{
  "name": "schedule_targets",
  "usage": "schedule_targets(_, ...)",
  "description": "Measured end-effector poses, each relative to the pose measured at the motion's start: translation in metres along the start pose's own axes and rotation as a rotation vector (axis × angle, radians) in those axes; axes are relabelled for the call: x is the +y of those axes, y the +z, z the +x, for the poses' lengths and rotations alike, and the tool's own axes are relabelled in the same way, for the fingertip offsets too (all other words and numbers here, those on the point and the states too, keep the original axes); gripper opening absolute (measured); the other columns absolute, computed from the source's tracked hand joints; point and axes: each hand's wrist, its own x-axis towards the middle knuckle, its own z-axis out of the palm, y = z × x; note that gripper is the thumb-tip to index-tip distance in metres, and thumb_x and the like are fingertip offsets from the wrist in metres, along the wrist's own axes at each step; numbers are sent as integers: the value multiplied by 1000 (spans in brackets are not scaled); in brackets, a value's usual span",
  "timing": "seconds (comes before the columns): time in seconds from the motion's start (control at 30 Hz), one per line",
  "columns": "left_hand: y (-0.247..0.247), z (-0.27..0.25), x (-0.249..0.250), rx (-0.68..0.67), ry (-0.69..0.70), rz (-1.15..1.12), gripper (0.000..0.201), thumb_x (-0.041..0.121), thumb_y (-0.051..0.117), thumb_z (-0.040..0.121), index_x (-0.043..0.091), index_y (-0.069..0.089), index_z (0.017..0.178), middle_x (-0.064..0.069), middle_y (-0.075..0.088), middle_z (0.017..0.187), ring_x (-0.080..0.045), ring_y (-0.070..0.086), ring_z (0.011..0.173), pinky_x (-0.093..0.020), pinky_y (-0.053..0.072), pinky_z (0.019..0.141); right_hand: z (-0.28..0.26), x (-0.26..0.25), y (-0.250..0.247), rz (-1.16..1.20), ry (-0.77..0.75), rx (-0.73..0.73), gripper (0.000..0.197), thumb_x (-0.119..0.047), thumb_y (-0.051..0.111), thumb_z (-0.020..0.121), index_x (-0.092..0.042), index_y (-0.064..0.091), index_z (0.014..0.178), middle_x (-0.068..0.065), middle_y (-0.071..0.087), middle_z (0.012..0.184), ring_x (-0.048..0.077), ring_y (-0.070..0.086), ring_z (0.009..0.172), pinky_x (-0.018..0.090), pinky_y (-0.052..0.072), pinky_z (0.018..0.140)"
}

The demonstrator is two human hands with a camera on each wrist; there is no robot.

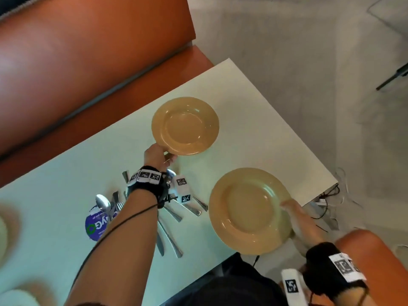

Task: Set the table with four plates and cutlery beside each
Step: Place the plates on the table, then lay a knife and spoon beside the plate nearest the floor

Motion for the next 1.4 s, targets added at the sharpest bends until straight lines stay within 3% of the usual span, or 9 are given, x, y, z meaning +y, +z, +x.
schedule_targets(0.07,10,10,-1,10,-26,12,22,-13,52,83,-1,65,97,-9,64,84,-22,62,67,-35,59,81,6,-3,-4,18,10,-9,17,-18,46,96,-15,58,107,18,59,115,39,58,104,56,49,91)
schedule_targets(0.13,18,15,-3,0,-44,6,28,-14,52,86,-3,63,110,-8,64,91,-20,64,70,-33,59,76,11,-5,-6,49,11,-26,17,-15,44,96,-10,56,107,17,58,112,31,57,97,51,47,89)
schedule_targets(0.37,27,23,-6,26,-146,-168,18,-8,57,87,0,63,102,-13,63,108,-25,66,83,-34,60,79,32,-15,-6,99,72,-15,21,-11,42,97,-17,59,108,12,61,117,31,56,110,55,41,105)
schedule_targets(0.5,13,22,-17,-14,-93,-14,16,6,52,96,6,53,112,-11,59,112,-15,63,83,-28,56,84,41,-22,0,119,78,-26,26,-7,40,95,-20,60,104,11,61,117,28,54,110,50,40,106)
schedule_targets(0.7,-42,-30,-38,-70,18,94,11,11,57,94,13,65,102,-7,71,93,-18,69,77,-30,53,83,56,-31,5,52,73,-5,30,-4,41,92,-10,59,115,15,61,114,25,54,99,40,44,90)
schedule_targets(1.0,-150,-112,-137,17,-31,355,17,13,55,98,13,67,110,-11,72,99,-28,66,85,-38,54,79,64,-33,8,-70,59,-31,23,-2,47,94,-14,62,108,9,60,111,28,53,106,37,47,78)
schedule_targets(1.1,-172,-127,-173,35,-107,377,17,12,53,99,13,67,108,-13,72,97,-27,67,80,-33,55,72,68,-28,7,-137,36,-5,24,-2,51,92,-13,64,109,13,61,117,33,54,111,40,48,85)
schedule_targets(1.27,-207,-143,-215,53,-178,365,14,10,54,99,8,67,104,-18,71,97,-28,65,74,-35,53,68,63,-25,9,-248,-47,39,36,-4,56,89,-9,59,125,15,62,115,34,58,109,36,53,75)
schedule_targets(1.4,-241,-153,-252,77,-219,395,13,9,57,96,5,70,94,-18,71,89,-27,61,64,-33,51,65,57,-26,9,-365,-86,135,43,-20,64,77,-26,58,120,10,64,116,29,61,105,44,53,92)
